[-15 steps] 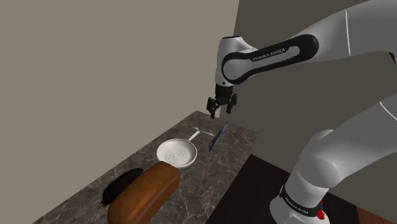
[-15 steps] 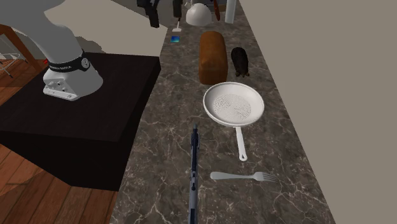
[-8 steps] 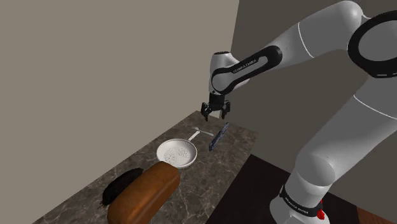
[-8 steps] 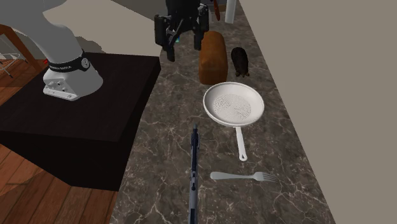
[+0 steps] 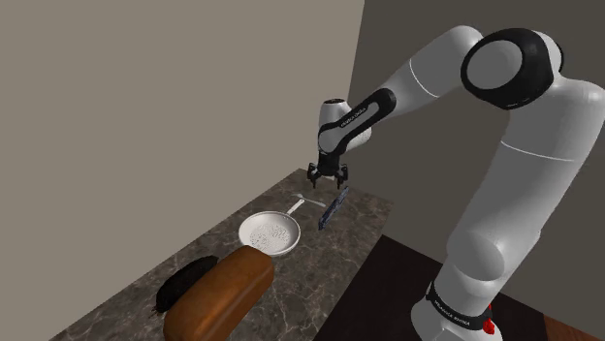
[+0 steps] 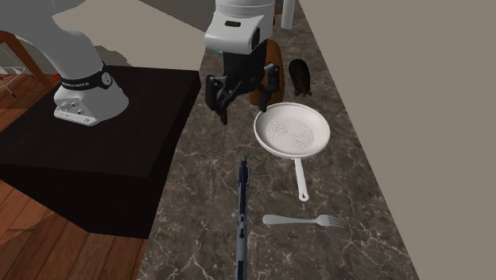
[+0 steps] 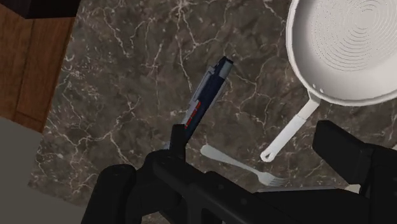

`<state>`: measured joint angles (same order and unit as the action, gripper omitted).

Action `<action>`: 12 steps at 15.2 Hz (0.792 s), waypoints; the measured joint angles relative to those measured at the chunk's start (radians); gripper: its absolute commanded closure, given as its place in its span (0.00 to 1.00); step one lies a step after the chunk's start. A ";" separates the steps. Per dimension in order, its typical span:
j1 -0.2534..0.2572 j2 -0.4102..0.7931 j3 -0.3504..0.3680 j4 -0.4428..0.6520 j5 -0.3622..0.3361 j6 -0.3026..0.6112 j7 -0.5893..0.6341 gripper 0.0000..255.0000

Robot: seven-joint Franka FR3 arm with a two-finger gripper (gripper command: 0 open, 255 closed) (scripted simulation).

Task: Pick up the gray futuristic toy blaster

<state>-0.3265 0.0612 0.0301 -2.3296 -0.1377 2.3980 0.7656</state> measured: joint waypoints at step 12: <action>-0.073 0.359 -0.113 0.176 0.023 0.188 0.250 0.00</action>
<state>-0.3991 0.4204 -0.0833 -2.1533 -0.1148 2.5862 1.0157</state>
